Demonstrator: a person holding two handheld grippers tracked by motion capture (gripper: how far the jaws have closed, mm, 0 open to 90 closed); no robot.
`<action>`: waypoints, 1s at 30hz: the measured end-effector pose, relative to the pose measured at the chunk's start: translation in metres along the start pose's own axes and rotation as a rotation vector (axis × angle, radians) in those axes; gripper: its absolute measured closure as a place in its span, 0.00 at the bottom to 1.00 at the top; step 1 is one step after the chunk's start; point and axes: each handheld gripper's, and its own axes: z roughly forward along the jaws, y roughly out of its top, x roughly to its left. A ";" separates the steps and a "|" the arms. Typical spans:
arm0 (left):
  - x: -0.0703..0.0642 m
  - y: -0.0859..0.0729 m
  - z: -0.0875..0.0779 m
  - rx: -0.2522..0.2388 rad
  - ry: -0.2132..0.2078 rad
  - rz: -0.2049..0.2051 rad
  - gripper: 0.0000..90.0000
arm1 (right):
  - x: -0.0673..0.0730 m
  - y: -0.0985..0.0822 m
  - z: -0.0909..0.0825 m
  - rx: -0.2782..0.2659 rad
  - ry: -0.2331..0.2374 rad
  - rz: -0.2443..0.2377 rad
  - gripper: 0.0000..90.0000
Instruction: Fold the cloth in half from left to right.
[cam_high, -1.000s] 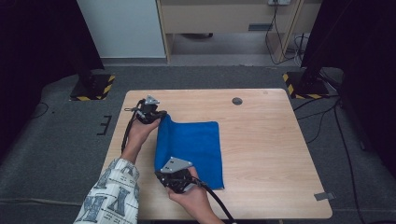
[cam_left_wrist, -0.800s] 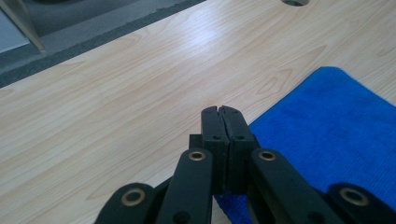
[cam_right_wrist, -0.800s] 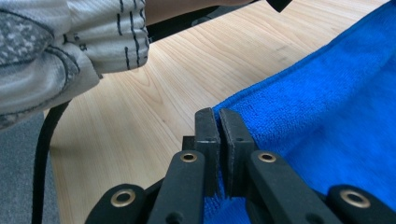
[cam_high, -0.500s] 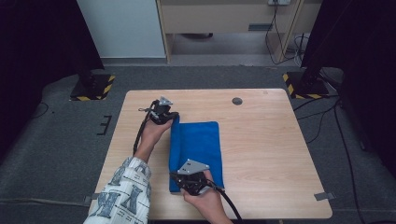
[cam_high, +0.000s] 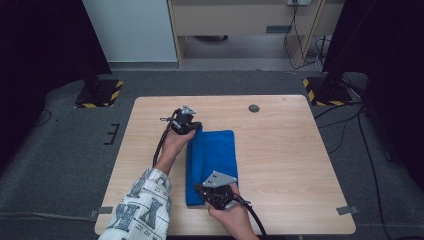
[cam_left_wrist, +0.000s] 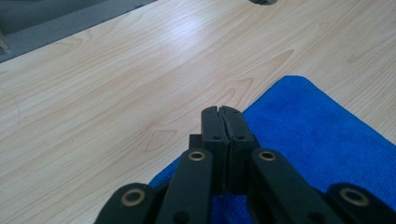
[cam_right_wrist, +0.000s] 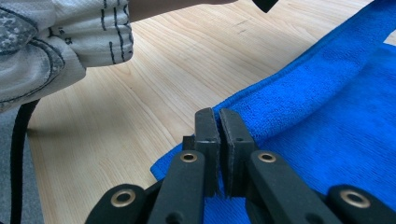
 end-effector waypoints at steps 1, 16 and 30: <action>0.000 0.000 0.000 0.000 0.000 0.000 0.99 | 0.000 0.000 0.000 0.000 0.000 0.000 0.97; -0.016 0.007 0.009 -0.017 -0.017 0.011 0.99 | -0.013 -0.007 -0.018 0.017 -0.035 -0.007 0.97; -0.030 0.013 0.015 -0.026 -0.014 0.029 0.99 | -0.022 -0.011 -0.031 0.020 -0.054 -0.004 0.97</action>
